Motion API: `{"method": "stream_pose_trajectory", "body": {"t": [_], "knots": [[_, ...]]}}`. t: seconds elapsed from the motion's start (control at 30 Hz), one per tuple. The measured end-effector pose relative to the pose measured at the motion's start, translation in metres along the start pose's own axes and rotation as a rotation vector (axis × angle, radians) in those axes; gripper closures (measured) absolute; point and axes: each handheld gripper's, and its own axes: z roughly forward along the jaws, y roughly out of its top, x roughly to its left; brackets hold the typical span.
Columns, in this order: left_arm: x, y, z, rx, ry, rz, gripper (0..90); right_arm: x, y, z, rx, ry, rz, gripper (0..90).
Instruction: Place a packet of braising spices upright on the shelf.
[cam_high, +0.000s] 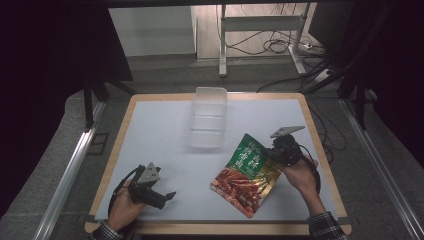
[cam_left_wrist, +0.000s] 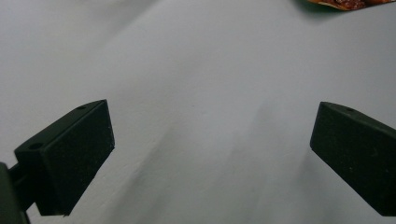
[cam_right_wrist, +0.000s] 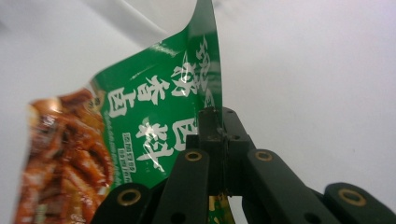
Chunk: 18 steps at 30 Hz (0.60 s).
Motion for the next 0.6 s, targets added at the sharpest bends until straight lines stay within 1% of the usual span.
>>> {"method": "stream_pose_trajectory", "body": {"t": [0.13,0.23,0.27,0.33,0.47,0.6], "knots": [[0.0,0.0,0.0,0.0,0.0,0.0,0.0,0.004,0.009,-0.01,-0.01,0.024,-0.007,89.0],[0.0,0.0,0.0,0.0,0.0,-0.001,0.0,0.007,0.015,-0.019,-0.026,0.052,0.009,89.1],[0.0,0.0,0.0,0.0,-0.001,-0.001,0.0,0.009,0.017,-0.023,-0.03,0.058,0.006,89.1],[0.0,0.0,0.0,0.0,0.0,0.002,0.0,0.012,0.022,-0.03,-0.041,0.066,-0.001,89.1],[0.0,0.0,0.0,-0.001,0.002,0.002,0.0,0.017,0.032,-0.042,-0.053,0.067,-0.014,89.1],[0.0,0.0,-0.001,-0.006,0.004,0.0,0.0,0.021,0.041,-0.052,-0.076,0.083,-0.027,89.2]]}}
